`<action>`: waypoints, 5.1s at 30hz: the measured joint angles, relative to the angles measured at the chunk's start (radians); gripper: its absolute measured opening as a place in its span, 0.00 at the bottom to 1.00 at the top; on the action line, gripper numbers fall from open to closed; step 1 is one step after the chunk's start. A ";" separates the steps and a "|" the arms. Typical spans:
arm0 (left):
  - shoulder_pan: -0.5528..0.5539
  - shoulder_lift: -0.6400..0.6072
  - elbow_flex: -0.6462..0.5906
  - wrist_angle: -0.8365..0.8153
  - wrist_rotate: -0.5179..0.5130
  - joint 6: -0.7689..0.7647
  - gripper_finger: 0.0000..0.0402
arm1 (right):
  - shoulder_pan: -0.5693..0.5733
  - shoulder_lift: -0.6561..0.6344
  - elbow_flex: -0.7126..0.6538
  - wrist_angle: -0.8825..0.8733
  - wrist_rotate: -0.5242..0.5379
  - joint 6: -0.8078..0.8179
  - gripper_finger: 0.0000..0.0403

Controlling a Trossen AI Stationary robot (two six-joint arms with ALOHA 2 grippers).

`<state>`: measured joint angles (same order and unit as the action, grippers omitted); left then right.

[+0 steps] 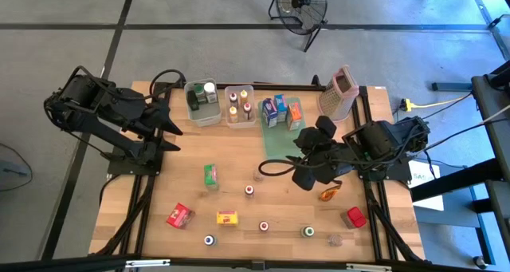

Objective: Pick & Place Kitchen Items
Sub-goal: Put the red spice can into the gray bin

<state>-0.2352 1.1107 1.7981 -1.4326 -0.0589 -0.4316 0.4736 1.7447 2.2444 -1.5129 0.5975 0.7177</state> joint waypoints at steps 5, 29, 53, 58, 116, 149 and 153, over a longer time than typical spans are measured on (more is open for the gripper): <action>0.000 0.000 0.000 0.000 0.000 0.000 0.59 | 0.005 0.000 0.000 -0.016 0.000 0.000 0.59; 0.000 0.000 0.000 0.000 0.000 0.000 0.59 | 0.099 0.000 0.000 -0.058 0.000 0.000 0.59; 0.000 0.000 0.000 0.000 0.000 0.000 0.59 | 0.116 0.000 0.000 -0.058 0.001 -0.120 0.59; 0.000 0.000 0.000 0.000 0.000 0.000 0.59 | 0.116 -0.009 0.000 -0.058 0.001 -0.144 0.59; 0.000 0.000 0.000 0.000 0.000 0.000 0.59 | 0.287 -0.061 0.000 -0.058 -0.047 -0.265 0.59; 0.000 0.009 -0.001 0.025 -0.006 -0.002 0.59 | 0.216 -0.062 0.000 -0.058 0.057 -0.124 0.59; 0.000 0.016 -0.008 0.016 -0.067 0.100 0.59 | 0.213 -0.062 0.000 -0.050 0.057 -0.039 0.59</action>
<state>-0.2352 1.1264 1.7904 -1.4168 -0.1259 -0.3313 0.6868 1.6825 2.2444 -1.5624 0.6545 0.6784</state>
